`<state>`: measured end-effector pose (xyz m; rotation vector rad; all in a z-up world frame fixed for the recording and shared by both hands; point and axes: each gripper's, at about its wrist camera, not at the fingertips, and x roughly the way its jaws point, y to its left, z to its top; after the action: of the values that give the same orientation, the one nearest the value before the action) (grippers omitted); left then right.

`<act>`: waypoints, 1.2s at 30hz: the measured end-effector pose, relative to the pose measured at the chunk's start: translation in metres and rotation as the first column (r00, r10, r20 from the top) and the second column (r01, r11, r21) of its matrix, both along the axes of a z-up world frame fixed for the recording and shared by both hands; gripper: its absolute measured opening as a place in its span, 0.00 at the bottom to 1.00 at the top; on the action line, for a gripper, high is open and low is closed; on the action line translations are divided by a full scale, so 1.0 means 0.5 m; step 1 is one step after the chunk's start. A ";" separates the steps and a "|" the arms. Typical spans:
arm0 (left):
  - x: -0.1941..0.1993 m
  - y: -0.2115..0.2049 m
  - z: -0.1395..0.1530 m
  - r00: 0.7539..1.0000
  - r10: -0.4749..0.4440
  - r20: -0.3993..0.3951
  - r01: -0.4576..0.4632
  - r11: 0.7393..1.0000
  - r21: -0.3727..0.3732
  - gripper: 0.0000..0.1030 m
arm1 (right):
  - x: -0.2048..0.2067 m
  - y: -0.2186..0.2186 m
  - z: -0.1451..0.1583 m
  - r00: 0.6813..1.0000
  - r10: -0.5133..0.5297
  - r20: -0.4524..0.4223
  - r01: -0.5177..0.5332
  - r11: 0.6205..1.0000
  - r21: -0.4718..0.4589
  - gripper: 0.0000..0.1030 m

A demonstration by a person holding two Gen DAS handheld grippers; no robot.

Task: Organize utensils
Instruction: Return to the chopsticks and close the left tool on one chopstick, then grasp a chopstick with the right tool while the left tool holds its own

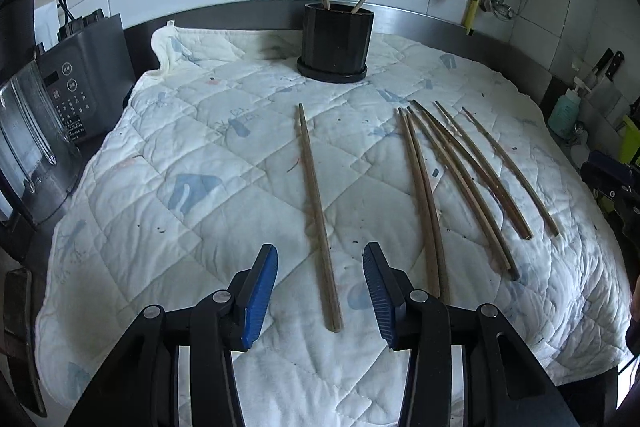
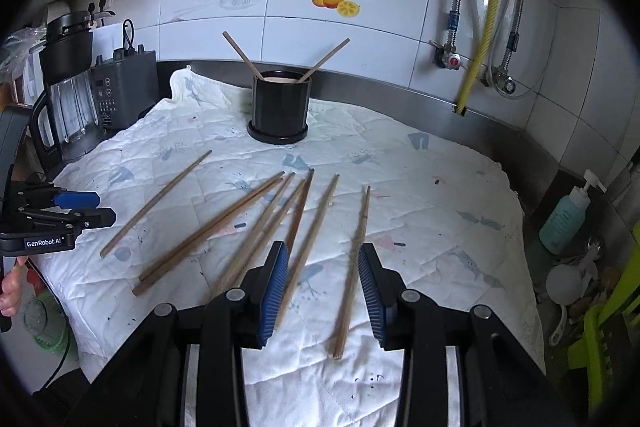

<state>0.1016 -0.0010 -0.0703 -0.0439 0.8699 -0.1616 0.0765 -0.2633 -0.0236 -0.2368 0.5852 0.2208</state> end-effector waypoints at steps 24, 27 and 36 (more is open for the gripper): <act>0.032 -0.041 -0.072 0.996 0.052 0.071 -0.057 0.995 0.081 0.08 | -0.004 -0.070 -0.090 0.987 -0.100 -0.125 0.116 0.986 0.121 0.39; 0.033 -0.048 -0.073 0.995 0.044 0.085 -0.054 0.992 0.117 0.07 | -0.002 -0.077 -0.100 0.985 -0.107 -0.135 0.125 0.983 0.131 0.39; 0.032 -0.052 -0.012 0.991 0.011 0.135 -0.030 0.989 0.142 0.06 | 0.002 -0.094 -0.119 0.981 -0.110 -0.162 0.139 0.974 0.177 0.39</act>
<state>0.1176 -0.0271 -0.0761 0.0915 0.7444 -0.0814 0.0773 -0.3104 -0.0830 0.0000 0.7230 0.1713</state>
